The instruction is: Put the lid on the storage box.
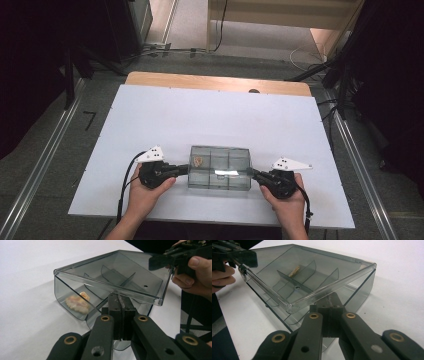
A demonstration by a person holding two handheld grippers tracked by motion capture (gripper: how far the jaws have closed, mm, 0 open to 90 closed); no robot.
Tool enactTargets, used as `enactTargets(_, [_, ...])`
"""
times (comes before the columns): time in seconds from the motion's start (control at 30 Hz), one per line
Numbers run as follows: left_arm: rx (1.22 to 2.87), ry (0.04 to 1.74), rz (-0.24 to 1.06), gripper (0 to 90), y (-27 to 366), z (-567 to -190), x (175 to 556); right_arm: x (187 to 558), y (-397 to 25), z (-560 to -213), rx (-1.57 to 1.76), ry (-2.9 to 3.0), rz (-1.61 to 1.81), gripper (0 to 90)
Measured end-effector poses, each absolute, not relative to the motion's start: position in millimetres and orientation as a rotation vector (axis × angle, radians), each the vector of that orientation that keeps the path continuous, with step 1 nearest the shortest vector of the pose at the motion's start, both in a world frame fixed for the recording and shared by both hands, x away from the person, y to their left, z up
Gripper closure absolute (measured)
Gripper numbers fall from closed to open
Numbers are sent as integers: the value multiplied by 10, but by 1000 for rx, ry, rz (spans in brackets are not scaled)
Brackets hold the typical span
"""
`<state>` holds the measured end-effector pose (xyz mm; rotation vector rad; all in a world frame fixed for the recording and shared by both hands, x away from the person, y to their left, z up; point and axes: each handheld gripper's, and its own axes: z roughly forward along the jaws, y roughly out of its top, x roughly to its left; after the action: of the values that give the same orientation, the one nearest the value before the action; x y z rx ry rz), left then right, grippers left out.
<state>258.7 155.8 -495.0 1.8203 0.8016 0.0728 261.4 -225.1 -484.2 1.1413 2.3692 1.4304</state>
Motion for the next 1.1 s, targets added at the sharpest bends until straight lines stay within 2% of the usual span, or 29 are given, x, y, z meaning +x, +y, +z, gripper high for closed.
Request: enactTargets(1.1, [1911,773,-3,892,1623,-4972,2653,2631,-2375,-4874,1101,2444,1429,877])
